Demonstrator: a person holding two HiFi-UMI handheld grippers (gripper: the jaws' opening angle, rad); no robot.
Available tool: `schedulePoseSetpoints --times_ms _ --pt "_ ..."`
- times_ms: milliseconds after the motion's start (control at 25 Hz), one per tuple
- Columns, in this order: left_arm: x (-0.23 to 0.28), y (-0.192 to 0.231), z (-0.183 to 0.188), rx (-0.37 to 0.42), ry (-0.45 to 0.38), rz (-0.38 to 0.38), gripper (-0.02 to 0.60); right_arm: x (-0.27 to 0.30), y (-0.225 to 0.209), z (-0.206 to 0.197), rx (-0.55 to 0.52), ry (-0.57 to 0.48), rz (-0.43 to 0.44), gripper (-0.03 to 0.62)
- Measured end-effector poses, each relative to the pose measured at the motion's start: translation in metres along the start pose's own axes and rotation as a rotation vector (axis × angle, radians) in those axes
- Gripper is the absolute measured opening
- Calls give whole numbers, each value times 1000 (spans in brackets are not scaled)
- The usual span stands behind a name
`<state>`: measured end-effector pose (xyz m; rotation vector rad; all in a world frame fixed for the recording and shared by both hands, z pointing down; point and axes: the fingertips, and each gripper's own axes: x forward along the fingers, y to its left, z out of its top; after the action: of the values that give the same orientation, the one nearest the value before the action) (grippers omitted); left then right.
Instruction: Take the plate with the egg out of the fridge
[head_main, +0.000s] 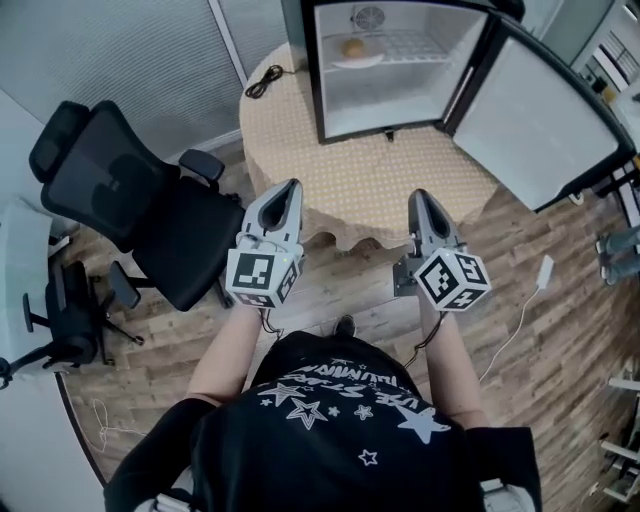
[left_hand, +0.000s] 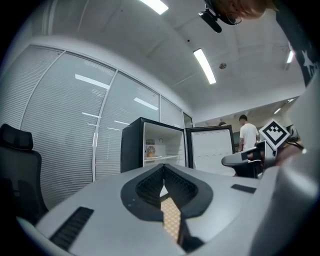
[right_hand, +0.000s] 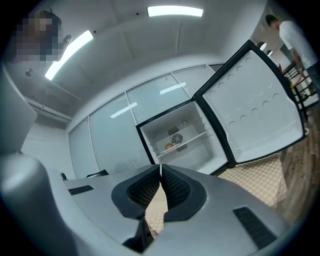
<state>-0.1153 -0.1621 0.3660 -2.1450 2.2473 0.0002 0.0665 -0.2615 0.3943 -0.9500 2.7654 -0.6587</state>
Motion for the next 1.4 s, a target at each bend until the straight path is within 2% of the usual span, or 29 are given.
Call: schedulePoseSetpoints --times_ms 280,520,720,760,800,880,960,1160,1240,1400 --pt "31 8 1 19 15 35 8 60 -6 10 40 23 50 29" --pt "62 31 3 24 9 38 8 108 0 14 219 38 98 29" --pt "102 57 6 16 -7 23 8 153 -3 18 266 54 96 36" --pt "111 61 8 16 -14 19 8 163 -4 20 277 54 100 69" --pt "119 65 9 16 -20 15 8 173 -5 23 296 50 105 130" --pt "136 73 10 13 -27 5 8 192 -10 28 373 28 112 182" --pt "149 81 8 7 -25 -3 8 210 -16 33 495 -4 121 210" --pt "172 104 5 18 -22 -5 8 245 -34 42 784 -72 115 215" --pt "179 112 4 16 -21 -8 8 258 -38 46 851 -91 117 213" --pt "192 126 1 4 -16 -16 8 281 -43 50 903 -99 114 213"
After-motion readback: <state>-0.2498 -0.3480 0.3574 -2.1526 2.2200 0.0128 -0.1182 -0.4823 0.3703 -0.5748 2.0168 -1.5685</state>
